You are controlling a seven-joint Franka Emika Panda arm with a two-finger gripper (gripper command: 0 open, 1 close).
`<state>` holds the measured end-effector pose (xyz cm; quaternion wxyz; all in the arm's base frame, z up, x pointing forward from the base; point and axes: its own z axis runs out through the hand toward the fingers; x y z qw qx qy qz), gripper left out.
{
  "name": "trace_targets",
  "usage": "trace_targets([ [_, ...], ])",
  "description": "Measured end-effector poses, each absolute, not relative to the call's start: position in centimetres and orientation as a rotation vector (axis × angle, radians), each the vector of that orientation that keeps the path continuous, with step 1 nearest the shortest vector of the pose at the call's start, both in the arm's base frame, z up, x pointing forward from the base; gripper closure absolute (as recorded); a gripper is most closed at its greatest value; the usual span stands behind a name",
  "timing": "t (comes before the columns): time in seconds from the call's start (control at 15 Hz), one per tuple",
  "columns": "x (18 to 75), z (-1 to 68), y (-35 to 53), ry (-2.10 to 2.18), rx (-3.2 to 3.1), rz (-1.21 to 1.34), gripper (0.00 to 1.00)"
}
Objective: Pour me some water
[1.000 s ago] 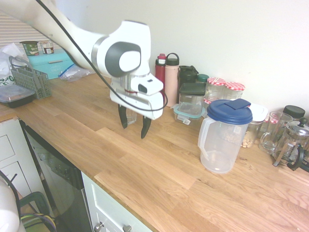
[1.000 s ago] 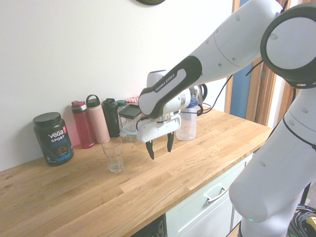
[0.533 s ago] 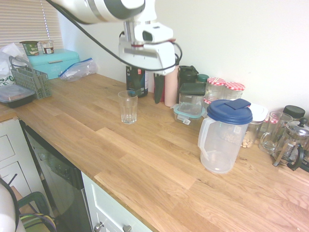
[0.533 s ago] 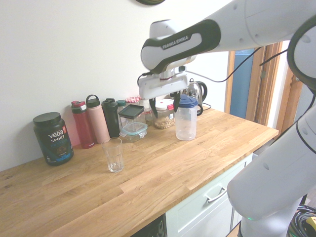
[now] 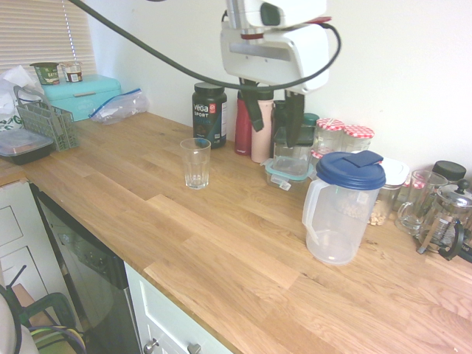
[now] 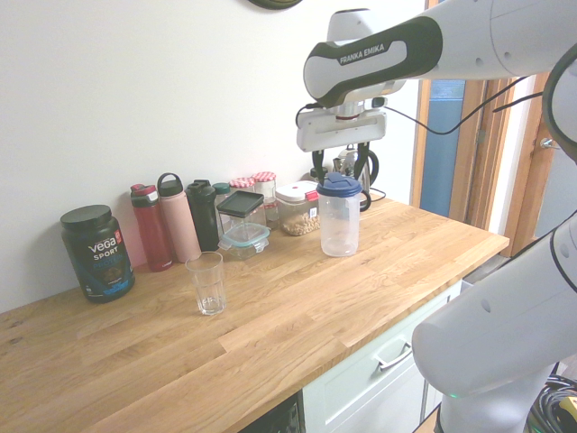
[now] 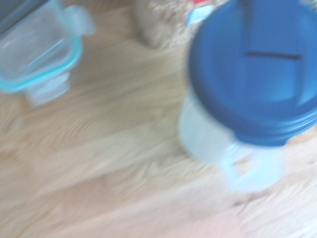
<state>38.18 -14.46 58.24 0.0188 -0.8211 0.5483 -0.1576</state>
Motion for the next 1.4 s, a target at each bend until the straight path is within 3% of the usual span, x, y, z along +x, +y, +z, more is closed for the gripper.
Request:
trace_targets([
  [0.33, 39.4, 52.2, -17.5, 1.75, -2.505, -0.535, 0.0],
  [0.4, 39.9, 51.3, -17.9, 1.754, -2.503, -0.546, 1.0],
  [1.4, 43.3, 46.8, -19.2, 1.728, -2.513, -0.593, 1.0],
])
